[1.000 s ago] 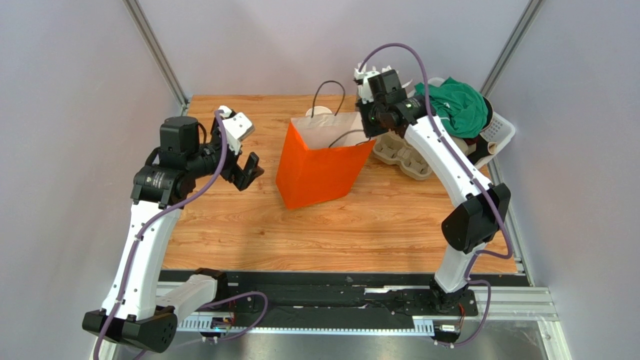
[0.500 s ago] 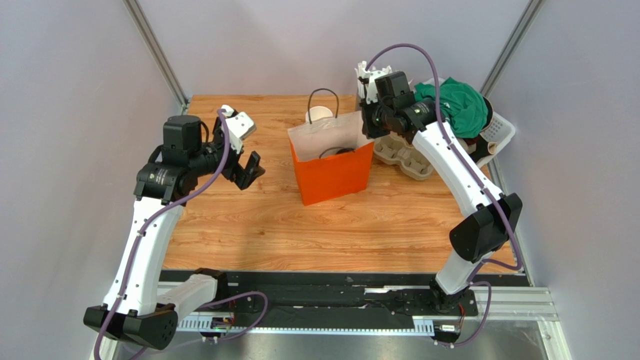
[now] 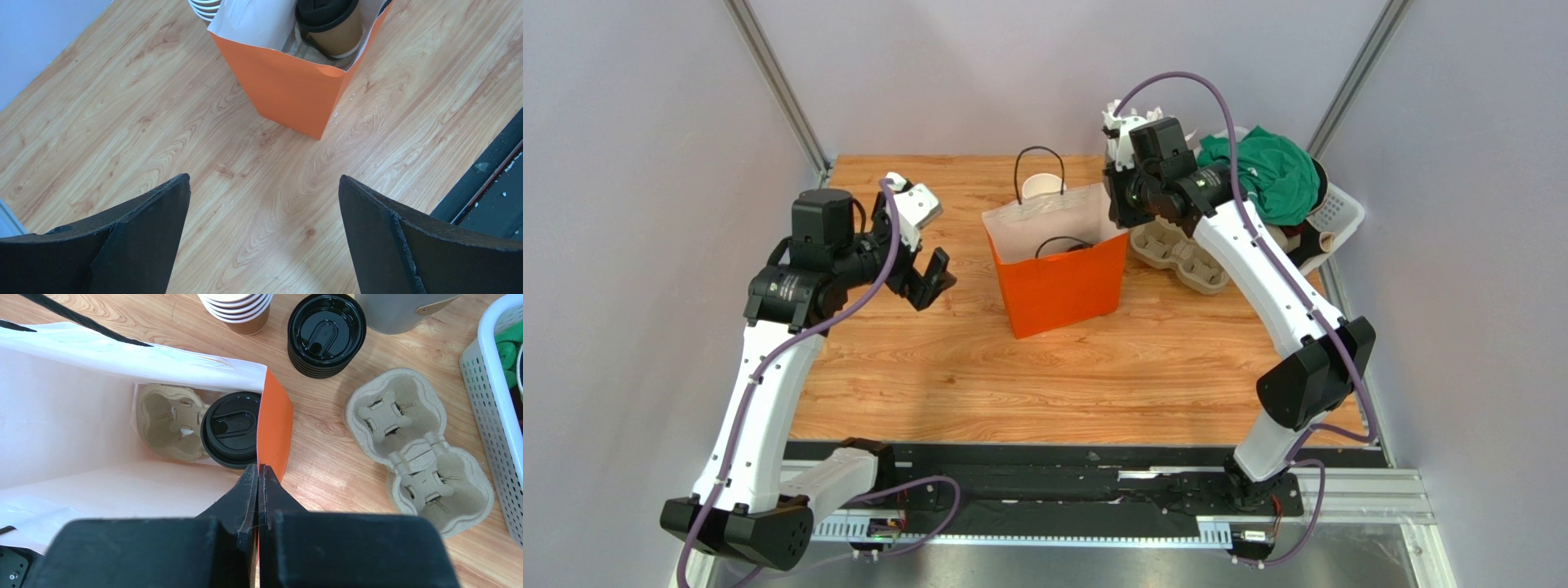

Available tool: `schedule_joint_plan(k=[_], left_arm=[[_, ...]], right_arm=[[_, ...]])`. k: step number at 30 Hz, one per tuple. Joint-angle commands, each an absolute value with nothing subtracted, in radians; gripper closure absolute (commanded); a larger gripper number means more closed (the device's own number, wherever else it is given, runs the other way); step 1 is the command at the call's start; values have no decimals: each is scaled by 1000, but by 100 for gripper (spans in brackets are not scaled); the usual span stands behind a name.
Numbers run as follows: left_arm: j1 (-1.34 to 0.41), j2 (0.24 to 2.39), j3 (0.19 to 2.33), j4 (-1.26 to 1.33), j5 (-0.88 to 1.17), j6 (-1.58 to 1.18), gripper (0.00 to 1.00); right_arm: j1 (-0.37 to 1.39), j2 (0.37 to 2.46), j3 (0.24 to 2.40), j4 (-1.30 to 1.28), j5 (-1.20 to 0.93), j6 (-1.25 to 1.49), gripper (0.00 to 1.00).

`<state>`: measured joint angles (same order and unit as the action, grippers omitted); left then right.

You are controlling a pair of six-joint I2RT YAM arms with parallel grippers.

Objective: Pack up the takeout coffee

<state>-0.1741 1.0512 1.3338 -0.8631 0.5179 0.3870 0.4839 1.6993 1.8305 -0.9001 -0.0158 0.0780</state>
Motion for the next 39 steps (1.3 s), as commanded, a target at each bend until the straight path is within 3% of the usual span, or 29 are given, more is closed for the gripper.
schedule_joint_plan(k=[1,5,14,28,34,35,39], left_arm=[[-167,1051,1328,-828,528,376,1],[-167,1049,1324,-824,529,376,1],[-166,1040,1310,-821,532,376,1],[-160,1042,1298,-815,538,374,1],[-149,1042,1289,-813,541,373,1],[-147,1042,1289,-811,541,373,1],[-138,1045,1282,-807,549,374,1]], right_arm=[[488,1629,1821,-897,-2,69,99],[486,1621,1818,-902,30,52,94],[453,1644,1919,-910,55,25,61],[174,1850,2166,-885,-80,109,57],[118,1940,2246,-850,-110,143,48],[117,1944,2244,-841,-98,144,38],[101,1957,2234,-792,-83,138,36]])
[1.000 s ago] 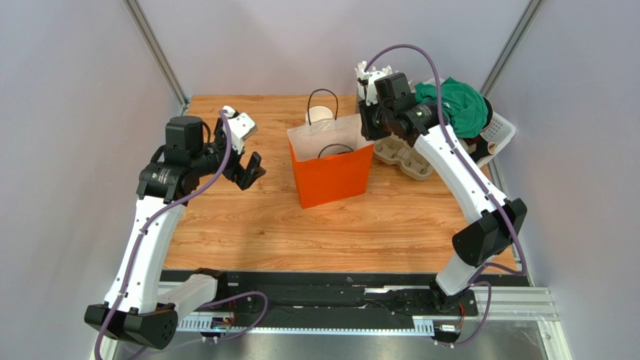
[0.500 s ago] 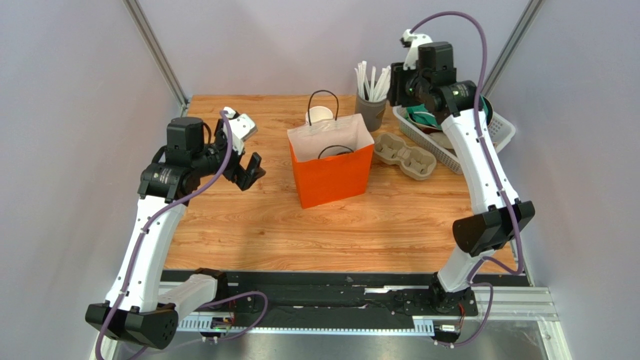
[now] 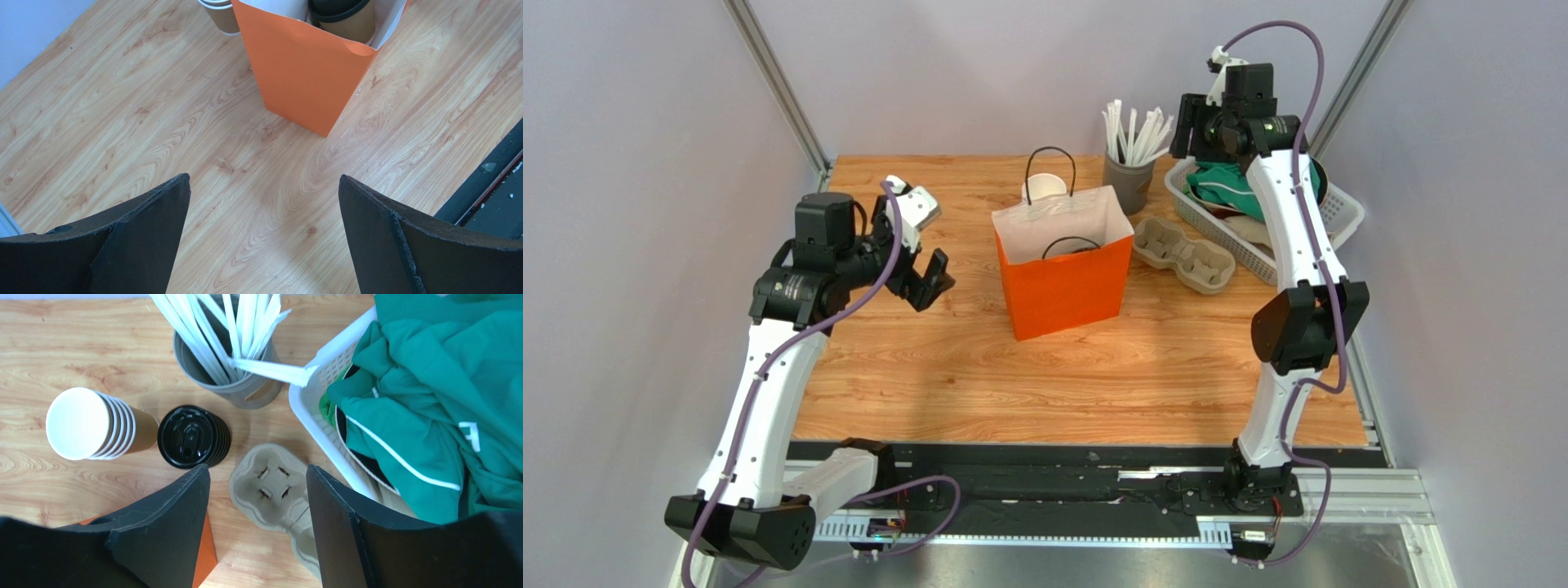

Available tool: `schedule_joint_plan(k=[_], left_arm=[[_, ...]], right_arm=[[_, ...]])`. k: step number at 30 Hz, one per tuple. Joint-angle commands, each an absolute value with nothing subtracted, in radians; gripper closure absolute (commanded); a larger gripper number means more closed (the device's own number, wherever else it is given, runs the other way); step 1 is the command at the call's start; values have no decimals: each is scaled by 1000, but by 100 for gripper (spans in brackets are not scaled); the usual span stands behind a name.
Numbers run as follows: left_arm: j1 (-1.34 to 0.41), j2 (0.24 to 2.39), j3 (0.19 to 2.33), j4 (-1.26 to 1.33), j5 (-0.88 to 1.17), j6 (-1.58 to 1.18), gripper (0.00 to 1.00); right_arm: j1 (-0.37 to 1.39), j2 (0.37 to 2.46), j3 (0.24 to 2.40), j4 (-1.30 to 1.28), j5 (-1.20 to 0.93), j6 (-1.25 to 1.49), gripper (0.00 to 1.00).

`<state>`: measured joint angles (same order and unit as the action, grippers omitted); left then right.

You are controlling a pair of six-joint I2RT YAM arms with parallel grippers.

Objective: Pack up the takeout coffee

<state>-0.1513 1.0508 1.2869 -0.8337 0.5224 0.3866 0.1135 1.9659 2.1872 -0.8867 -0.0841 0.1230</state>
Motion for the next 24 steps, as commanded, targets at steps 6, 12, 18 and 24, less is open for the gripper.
schedule_joint_plan(k=[6,12,18,24], left_arm=[[-133,1055,1282,-805,557,377,1],[-129,1058,1275,-805,563,383,1],[-115,1063,1272,-807,577,383,1],[-106,1069,1269,-807,584,385,1]], right_arm=[[83,1956,2171,-704,-101,160,20],[72,1965,2108,-601,-106,182,20],[61,2019,2121,-554,-126,198,13],[60,2068,2134,-534,-133,201,11]])
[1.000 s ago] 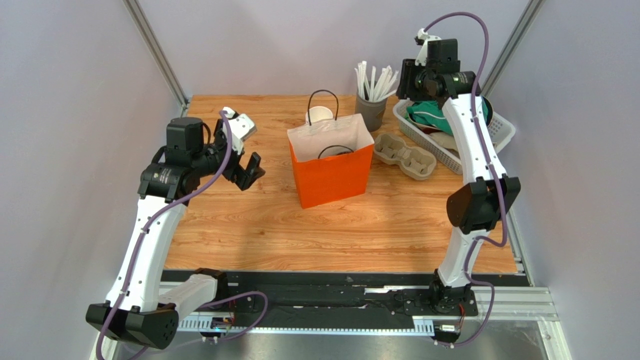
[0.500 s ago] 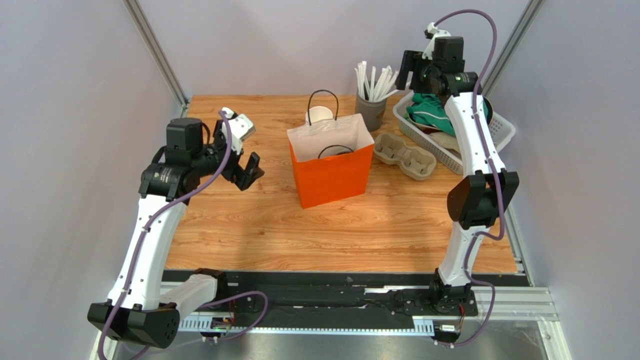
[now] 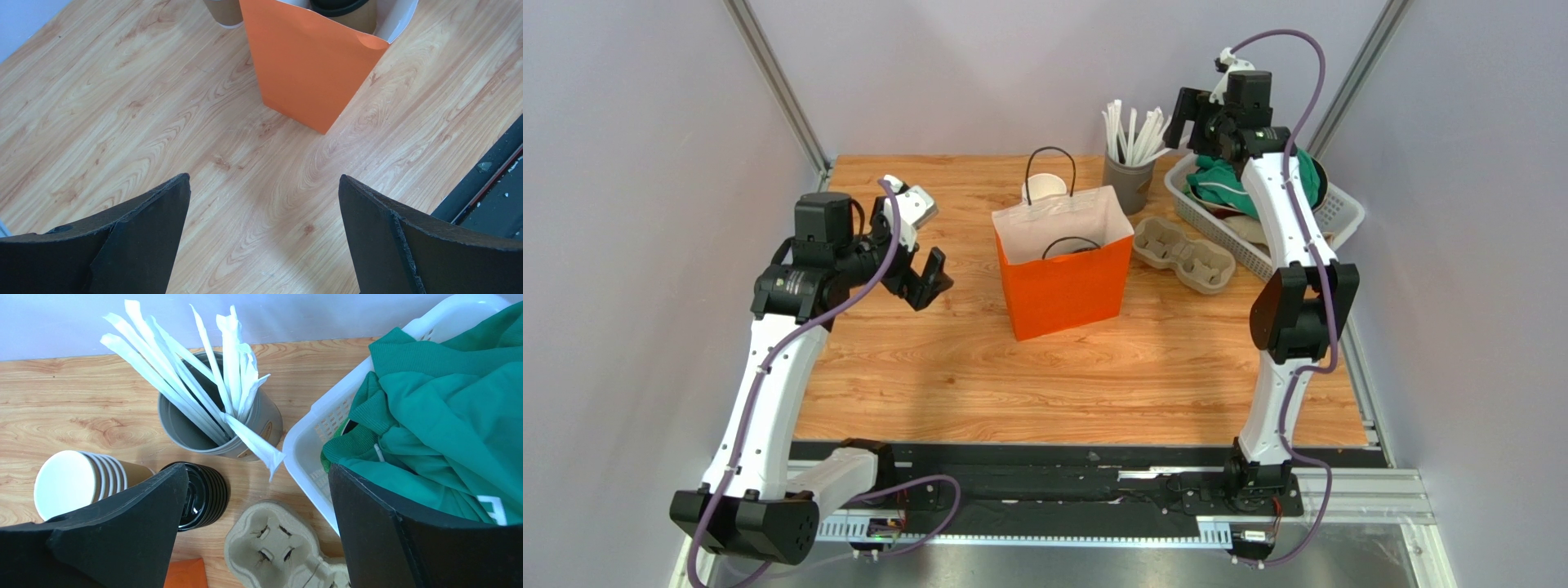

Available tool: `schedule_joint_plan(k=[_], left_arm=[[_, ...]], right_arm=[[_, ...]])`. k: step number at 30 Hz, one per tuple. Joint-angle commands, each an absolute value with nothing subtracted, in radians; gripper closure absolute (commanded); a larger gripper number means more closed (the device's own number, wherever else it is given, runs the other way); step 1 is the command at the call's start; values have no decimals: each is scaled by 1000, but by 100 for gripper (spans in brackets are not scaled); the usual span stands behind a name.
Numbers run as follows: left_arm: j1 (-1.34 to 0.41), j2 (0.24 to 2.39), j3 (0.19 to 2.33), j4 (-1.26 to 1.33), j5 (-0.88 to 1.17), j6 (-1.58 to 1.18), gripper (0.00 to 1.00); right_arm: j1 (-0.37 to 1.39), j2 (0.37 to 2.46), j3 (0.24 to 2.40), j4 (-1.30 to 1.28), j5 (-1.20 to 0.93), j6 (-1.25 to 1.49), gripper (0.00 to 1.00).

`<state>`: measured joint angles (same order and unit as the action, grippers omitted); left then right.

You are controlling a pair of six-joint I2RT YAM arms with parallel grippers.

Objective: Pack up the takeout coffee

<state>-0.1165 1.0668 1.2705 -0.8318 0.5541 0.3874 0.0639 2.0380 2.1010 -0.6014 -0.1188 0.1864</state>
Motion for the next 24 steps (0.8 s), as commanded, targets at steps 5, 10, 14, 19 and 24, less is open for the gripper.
schedule_joint_plan(k=[5,10,14,19,24], left_arm=[[-100,1074,1264,-805,589,387,1],[-95,1078,1261,-802,594,387,1],[-94,1085,1261,-802,600,385,1],[-92,1088,1261,-801,603,385,1],[-89,1088,1259,-802,604,385,1]], right_arm=[[60,2103,2151,-528,-156,199,9],[51,2111,2149,-509,-181,210,24],[48,2115,2148,-505,-196,209,37],[40,2121,2148,-502,-221,215,50],[40,2118,2148,-494,-225,210,57]])
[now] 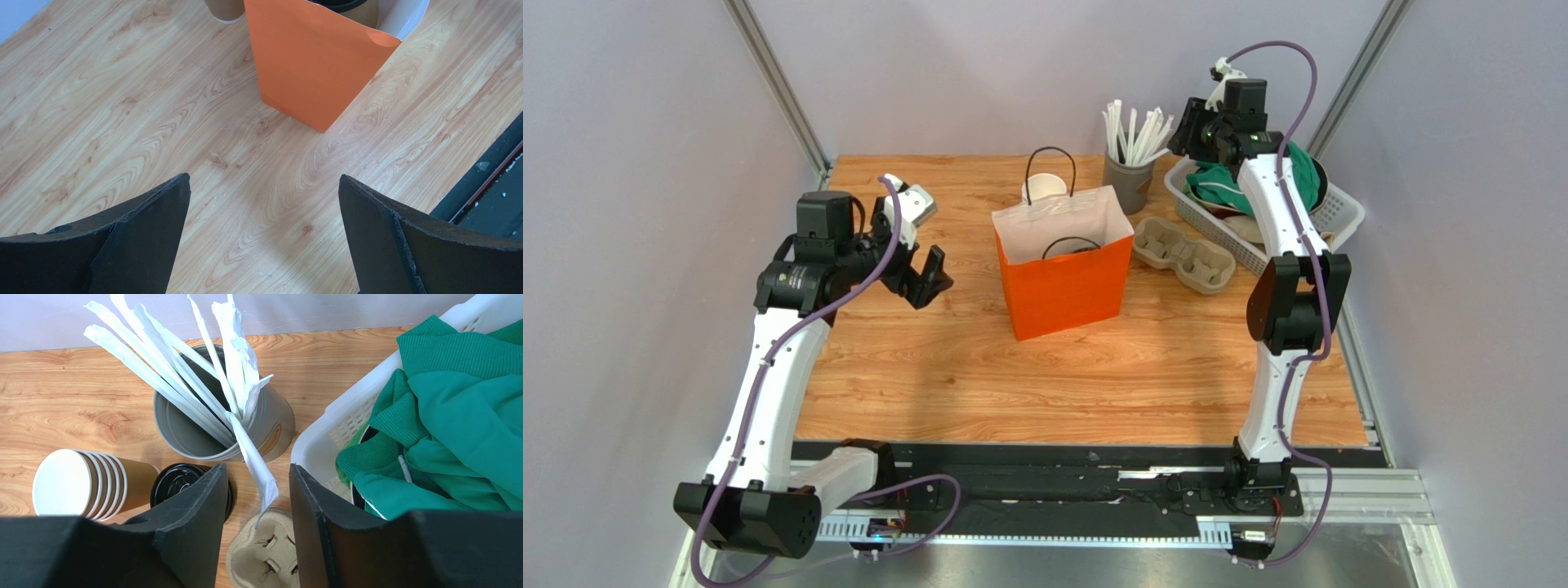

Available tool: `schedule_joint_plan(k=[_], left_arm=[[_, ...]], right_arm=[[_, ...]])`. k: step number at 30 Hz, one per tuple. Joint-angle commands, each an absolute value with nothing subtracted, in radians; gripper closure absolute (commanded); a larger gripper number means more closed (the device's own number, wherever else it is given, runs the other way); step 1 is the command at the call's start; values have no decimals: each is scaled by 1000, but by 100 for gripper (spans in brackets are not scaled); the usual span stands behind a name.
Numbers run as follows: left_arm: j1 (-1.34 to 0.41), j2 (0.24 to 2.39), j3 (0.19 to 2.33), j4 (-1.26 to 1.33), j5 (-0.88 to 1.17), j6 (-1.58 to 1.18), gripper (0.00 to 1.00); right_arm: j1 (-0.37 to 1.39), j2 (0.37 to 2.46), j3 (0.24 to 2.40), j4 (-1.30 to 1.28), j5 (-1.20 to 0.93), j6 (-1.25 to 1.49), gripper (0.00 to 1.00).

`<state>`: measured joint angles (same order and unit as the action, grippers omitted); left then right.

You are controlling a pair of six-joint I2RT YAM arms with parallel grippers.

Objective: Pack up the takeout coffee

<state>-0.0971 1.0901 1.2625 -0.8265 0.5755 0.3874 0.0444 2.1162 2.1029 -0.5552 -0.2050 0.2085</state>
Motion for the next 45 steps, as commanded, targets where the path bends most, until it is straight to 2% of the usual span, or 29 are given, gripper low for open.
schedule_joint_plan(k=[1,6,13,15,27,45], left_arm=[[-89,1086,1259,-801,604,385,1],[-86,1085,1253,-799,609,385,1],[-84,1083,1247,-795,611,387,1],[-84,1081,1246,-793,612,384,1],[-80,1080,1244,-793,621,383,1],[-80,1068,1235,-788,632,383,1]], right_arm=[[40,2118,2148,-494,-225,209,59],[38,2117,2148,-486,-229,206,68],[40,2112,2148,-486,-229,187,76],[40,2109,2148,-483,-229,178,81],[40,2097,2157,-491,-241,163,92],[51,2011,2131,-522,-275,173,98]])
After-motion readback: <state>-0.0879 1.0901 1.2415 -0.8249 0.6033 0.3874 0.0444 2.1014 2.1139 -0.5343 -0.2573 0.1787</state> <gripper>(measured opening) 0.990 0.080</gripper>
